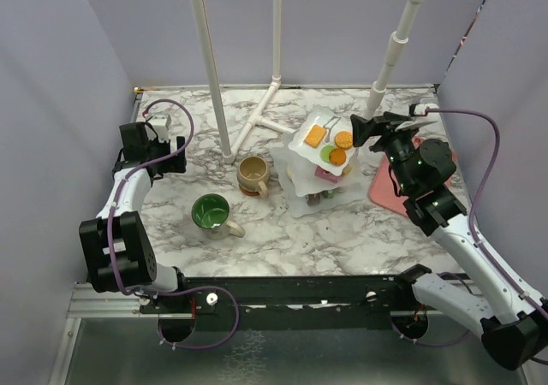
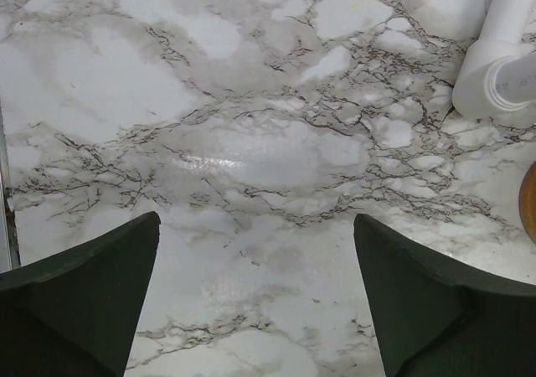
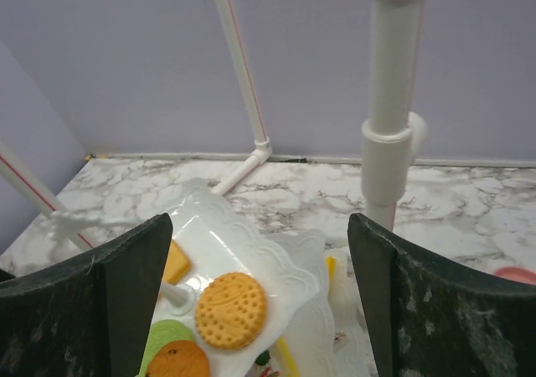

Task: Serve the afternoon tea
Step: Reset both arms

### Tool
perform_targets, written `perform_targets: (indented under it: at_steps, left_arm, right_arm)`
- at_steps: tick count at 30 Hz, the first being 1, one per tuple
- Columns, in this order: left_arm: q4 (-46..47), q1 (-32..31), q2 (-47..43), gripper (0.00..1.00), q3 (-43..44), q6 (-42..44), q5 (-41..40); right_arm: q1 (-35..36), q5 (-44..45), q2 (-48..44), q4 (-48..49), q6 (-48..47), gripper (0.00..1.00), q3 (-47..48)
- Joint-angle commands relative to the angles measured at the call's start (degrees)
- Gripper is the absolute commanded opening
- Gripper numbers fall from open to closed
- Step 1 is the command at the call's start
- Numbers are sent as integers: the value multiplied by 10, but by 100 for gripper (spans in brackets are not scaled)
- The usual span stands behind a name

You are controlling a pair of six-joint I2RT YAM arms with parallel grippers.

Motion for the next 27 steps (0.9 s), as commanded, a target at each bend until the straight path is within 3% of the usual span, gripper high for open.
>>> perform_targets:
  at_steps: [1,8,13,17,21,27]
  left_arm:
    - [14,4,2,99,14,-5,23]
    - [19,5,2,99,5,-2,29]
    - [41,4,-6,99,-15,-7,44]
    - [63,5,-6,99,-29,-12,45]
    - [107,5,-5,99,-61,-30,48]
    - [295,1,-25,99,-174,-106,77]
  right_arm:
    - [-37,-52,-9,-28,36,89,0]
    - [-69,-21,17,-55,31,89,48]
    - [-223,-93,22,-58,104,89,38]
    - [-296,-37,45,-52,155,92,11]
    - [-366,36,74,0,217,94,-73]
    - [-372,111,147,165,143,98,-204]
